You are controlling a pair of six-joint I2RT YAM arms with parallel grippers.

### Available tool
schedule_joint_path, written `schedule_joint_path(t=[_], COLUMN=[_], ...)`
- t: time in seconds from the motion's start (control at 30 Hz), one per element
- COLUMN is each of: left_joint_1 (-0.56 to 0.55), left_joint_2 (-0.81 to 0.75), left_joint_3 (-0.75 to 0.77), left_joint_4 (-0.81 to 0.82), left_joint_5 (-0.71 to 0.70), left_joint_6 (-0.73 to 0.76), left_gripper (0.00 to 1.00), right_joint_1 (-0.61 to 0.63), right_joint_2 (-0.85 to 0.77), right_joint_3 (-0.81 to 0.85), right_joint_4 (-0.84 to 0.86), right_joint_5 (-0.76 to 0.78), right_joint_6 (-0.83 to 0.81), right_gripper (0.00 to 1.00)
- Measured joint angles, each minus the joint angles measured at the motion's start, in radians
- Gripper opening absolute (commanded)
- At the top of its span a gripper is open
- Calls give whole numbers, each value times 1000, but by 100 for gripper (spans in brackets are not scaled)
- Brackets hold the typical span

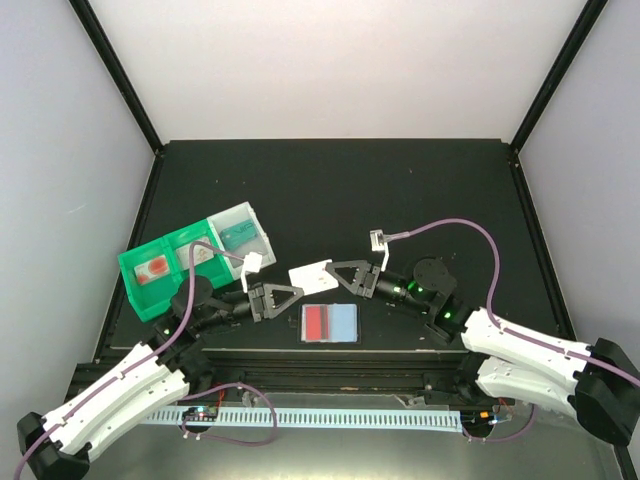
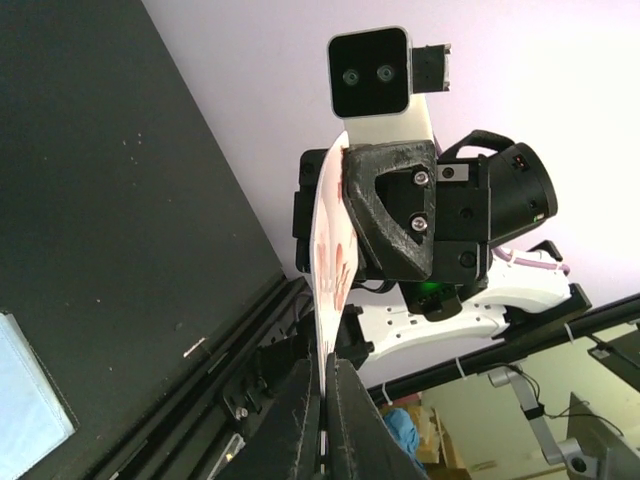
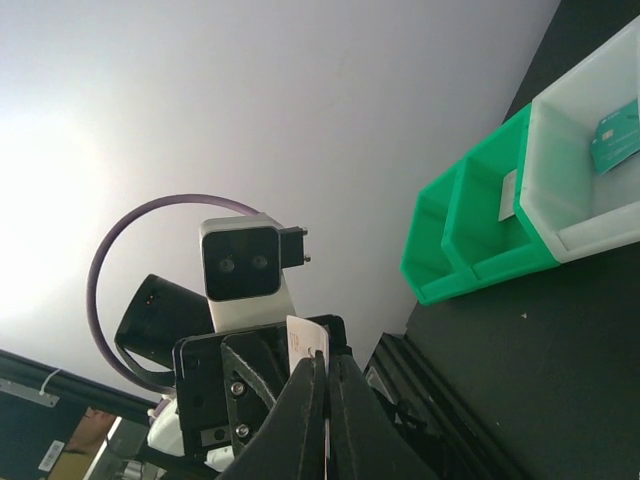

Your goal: Take the credit cards out of the card holder

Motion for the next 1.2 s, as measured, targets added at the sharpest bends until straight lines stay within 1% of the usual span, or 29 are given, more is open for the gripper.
schedule_joint_path(t=[0.2,0.23,0.3,0.43,0.57,0.6,0.8,0.93,1.03,1.2], left_joint_1=[0,0,0,0,3,6,27,63,130,310], left_joint_2=[-10,-10,-10,-9,10,19,76,124,153,206], left_joint_3=[0,0,0,4,44,59,161,217,247,293], left_joint_4=[-5,-9,-21,-62,-137,-154,-266,-354,-423,-539], left_joint_5=[-8,-11,-18,-27,-40,-41,-42,-29,5,80], left_joint_6=[3,5,12,35,80,93,176,233,274,346], left_gripper=[2,2,2,2,1,1,2,1,1,2], right_joint_1=[0,0,0,-1,-1,-1,-1,-1,-1,-1], right_joint_2=[3,3,1,-26,-71,-86,-160,-209,-250,-308], right_joint_3=[-11,-13,-16,-21,-32,-37,-64,-72,-76,-77], right_joint_4=[8,8,0,-29,-75,-89,-180,-234,-274,-336], right_joint_5=[7,9,14,23,40,43,62,72,87,106], right_joint_6=[2,3,-5,-30,-58,-72,-111,-136,-158,-198], right_gripper=[21,26,38,71,98,100,100,100,100,100])
